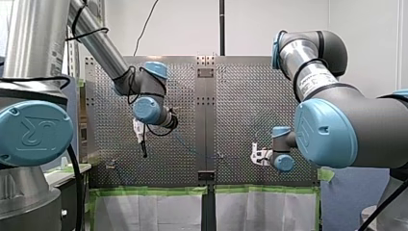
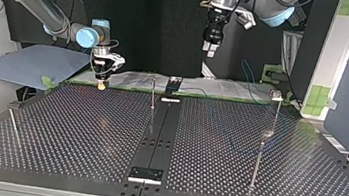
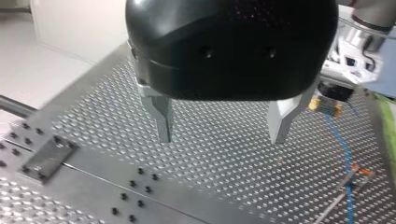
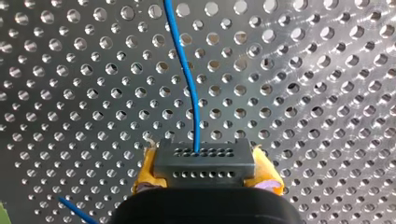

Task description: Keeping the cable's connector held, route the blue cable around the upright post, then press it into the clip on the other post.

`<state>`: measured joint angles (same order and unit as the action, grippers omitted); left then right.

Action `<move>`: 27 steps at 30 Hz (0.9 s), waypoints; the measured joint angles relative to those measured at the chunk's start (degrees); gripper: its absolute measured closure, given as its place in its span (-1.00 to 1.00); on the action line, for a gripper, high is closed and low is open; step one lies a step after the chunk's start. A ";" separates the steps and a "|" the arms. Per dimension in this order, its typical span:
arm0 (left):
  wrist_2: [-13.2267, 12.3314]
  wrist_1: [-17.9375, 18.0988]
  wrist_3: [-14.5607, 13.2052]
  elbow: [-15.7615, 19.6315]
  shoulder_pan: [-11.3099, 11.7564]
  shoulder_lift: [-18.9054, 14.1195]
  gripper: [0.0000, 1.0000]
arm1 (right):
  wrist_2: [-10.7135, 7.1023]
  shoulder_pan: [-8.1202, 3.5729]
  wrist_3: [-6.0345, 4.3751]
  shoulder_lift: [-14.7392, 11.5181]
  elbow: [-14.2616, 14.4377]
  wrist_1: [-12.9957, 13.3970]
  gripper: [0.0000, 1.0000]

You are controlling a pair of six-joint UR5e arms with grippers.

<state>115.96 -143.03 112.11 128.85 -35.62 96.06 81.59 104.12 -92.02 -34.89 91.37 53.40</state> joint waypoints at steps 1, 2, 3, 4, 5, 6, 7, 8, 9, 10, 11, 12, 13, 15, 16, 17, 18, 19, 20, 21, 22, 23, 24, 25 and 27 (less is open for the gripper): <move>0.00 0.03 -0.04 0.03 0.00 -0.32 -1.00 | -0.01 0.00 0.07 0.00 0.00 -0.04 1.00; 0.00 0.06 -0.07 0.04 0.00 -0.56 -1.00 | -0.01 0.00 0.13 0.01 0.01 -0.07 1.00; 0.00 0.08 -0.10 0.05 0.00 -0.78 -1.00 | -0.01 0.00 0.18 0.01 0.00 -0.09 1.00; 0.00 0.09 -0.11 0.05 0.00 -0.88 -1.00 | -0.02 0.00 0.20 0.01 0.00 -0.10 1.00; 0.00 0.09 -0.12 0.05 0.00 -0.94 -1.00 | -0.02 0.00 0.21 0.02 0.00 -0.11 1.00; 0.00 0.10 -0.13 0.05 0.00 -1.00 -1.00 | -0.02 0.00 0.22 0.02 0.00 -0.12 1.00; 0.00 0.10 -0.13 0.05 0.00 -1.03 -1.00 | -0.02 0.00 0.23 0.02 0.00 -0.12 1.00; 0.00 0.11 -0.13 0.06 0.00 -1.04 -1.00 | -0.02 0.00 0.23 0.03 0.00 -0.12 1.00; 0.00 0.11 -0.14 0.06 0.00 -1.05 -1.00 | -0.02 0.00 0.24 0.03 0.00 -0.13 1.00; 0.00 0.11 -0.14 0.06 0.00 -1.05 -1.00 | -0.02 0.00 0.24 0.03 0.00 -0.13 1.00; 0.00 0.11 -0.14 0.07 0.00 -1.05 -1.00 | -0.02 -0.01 0.24 0.03 0.00 -0.13 1.00; 0.00 0.11 -0.14 0.07 0.00 -1.06 -1.00 | -0.02 0.00 0.24 0.03 0.00 -0.13 1.00; 0.00 0.11 -0.14 0.07 0.00 -1.06 -1.00 | -0.02 0.00 0.24 0.03 0.00 -0.13 1.00; 0.00 0.11 -0.14 0.07 0.00 -1.07 -1.00 | -0.02 -0.01 0.24 0.03 0.00 -0.13 1.00; 0.00 0.11 -0.14 0.07 0.00 -1.07 -1.00 | -0.02 -0.01 0.24 0.03 0.00 -0.13 1.00; 0.00 0.11 -0.14 0.07 0.00 -1.07 -1.00 | -0.02 0.00 0.24 0.03 0.00 -0.13 1.00; 0.00 0.11 -0.14 0.07 0.00 -1.08 -1.00 | -0.02 -0.01 0.24 0.03 0.00 -0.13 1.00; 0.00 0.11 -0.14 0.07 0.00 -1.07 -1.00 | -0.02 0.00 0.24 0.03 0.00 -0.13 1.00; 0.00 0.11 -0.14 0.07 0.00 -1.08 -1.00 | -0.02 0.00 0.24 0.03 0.00 -0.13 1.00; 0.00 0.11 -0.14 0.07 0.00 -1.08 -1.00 | -0.02 -0.01 0.24 0.03 0.00 -0.13 1.00; 0.00 0.11 -0.14 0.07 0.00 -1.07 -1.00 | -0.02 0.00 0.24 0.03 0.00 -0.13 1.00; 0.00 0.11 -0.14 0.07 0.00 -1.08 -1.00 | -0.02 -0.01 0.24 0.03 0.00 -0.13 1.00; 0.00 0.11 -0.14 0.07 0.00 -1.08 -1.00 | -0.02 -0.01 0.24 0.03 0.00 -0.13 1.00; 0.00 0.11 -0.14 0.07 0.00 -1.07 -1.00 | -0.02 0.00 0.24 0.03 0.00 -0.13 1.00; 0.00 0.11 -0.14 0.07 0.00 -1.07 -1.00 | -0.02 -0.01 0.24 0.03 0.00 -0.13 1.00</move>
<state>115.97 -142.92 111.97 128.91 -35.62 94.98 81.57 104.11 -91.77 -34.86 91.37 53.27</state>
